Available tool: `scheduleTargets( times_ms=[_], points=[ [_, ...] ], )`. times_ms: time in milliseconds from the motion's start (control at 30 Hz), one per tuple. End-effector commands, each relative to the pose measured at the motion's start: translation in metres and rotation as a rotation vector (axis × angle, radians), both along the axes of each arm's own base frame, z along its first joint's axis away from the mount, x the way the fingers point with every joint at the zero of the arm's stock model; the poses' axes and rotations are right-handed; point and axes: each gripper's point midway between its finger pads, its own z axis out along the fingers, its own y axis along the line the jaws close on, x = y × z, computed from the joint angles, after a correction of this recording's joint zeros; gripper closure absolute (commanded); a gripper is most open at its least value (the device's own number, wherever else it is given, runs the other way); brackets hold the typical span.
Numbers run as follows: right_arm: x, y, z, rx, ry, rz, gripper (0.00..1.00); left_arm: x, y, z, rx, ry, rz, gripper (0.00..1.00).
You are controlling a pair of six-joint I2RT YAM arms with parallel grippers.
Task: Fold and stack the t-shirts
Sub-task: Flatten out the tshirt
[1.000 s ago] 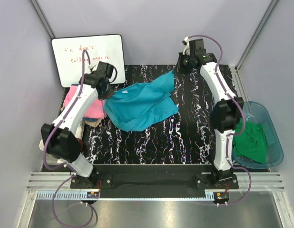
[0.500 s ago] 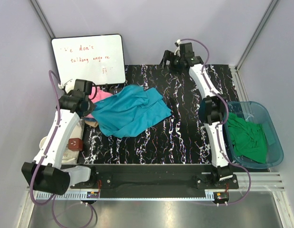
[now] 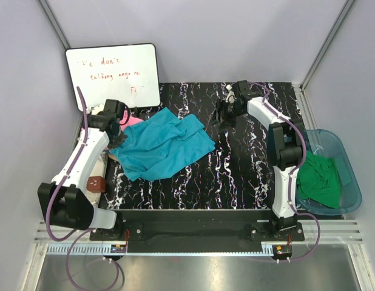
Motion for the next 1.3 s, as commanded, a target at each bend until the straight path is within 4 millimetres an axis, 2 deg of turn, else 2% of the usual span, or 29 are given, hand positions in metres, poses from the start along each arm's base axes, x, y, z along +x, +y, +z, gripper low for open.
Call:
scheduleTargets(
  times_ms=[0,300,500,567,600,700,767,800,900,933,1000,1033,1067,1133,1167,1233,1267],
  points=[
    [0.010,0.014,-0.004,0.069,-0.041,0.031,0.36,0.011,-0.002,0.011,-0.008,-0.046,-0.010,1.00],
    [0.051,0.037,-0.034,0.109,-0.031,0.020,0.35,0.005,-0.002,0.003,-0.010,-0.022,-0.025,1.00],
    [0.061,0.060,-0.043,0.138,-0.024,0.033,0.35,0.003,-0.004,0.001,-0.022,-0.021,-0.026,1.00],
    [0.059,0.068,-0.049,0.151,-0.001,0.041,0.38,0.003,-0.004,0.002,-0.021,-0.025,-0.025,1.00],
    [0.060,0.072,-0.045,0.160,-0.010,0.050,0.41,0.004,-0.004,0.003,-0.020,-0.026,-0.025,1.00],
    [0.057,0.079,-0.047,0.168,0.009,0.068,0.64,0.004,-0.003,0.005,-0.015,-0.030,-0.025,1.00],
    [0.055,0.079,-0.044,0.165,0.018,0.077,0.95,0.005,-0.003,0.005,-0.014,-0.031,-0.025,1.00],
    [0.054,0.077,-0.043,0.155,0.010,0.088,1.00,0.006,-0.003,0.006,-0.012,-0.033,-0.025,1.00],
    [0.055,0.070,-0.028,0.115,-0.026,0.089,1.00,0.008,-0.004,0.005,-0.017,-0.030,-0.028,1.00],
    [0.057,0.066,-0.024,0.095,-0.039,0.076,1.00,0.008,-0.005,0.005,-0.018,-0.024,-0.041,0.86],
    [0.055,0.062,-0.002,0.083,-0.071,0.075,1.00,0.011,-0.008,0.008,-0.029,-0.027,-0.059,0.65],
    [0.056,0.059,0.007,0.078,-0.086,0.071,1.00,0.013,-0.009,0.011,-0.027,-0.035,-0.077,0.47],
    [0.054,0.055,0.026,0.079,-0.111,0.067,1.00,0.017,-0.010,0.019,-0.026,-0.055,-0.088,0.36],
    [0.051,0.052,0.044,0.072,-0.140,0.065,1.00,0.023,-0.013,0.031,0.011,-0.085,-0.123,0.16],
    [0.047,0.049,0.061,0.076,-0.160,0.064,1.00,0.029,-0.022,0.046,0.026,-0.125,-0.156,0.01],
    [0.040,0.049,0.073,0.087,-0.166,0.076,1.00,0.042,-0.030,0.062,0.064,-0.175,-0.213,0.01],
    [0.033,0.047,0.079,0.087,-0.156,0.078,1.00,0.051,-0.043,0.069,0.066,-0.201,-0.266,0.01]
  ],
)
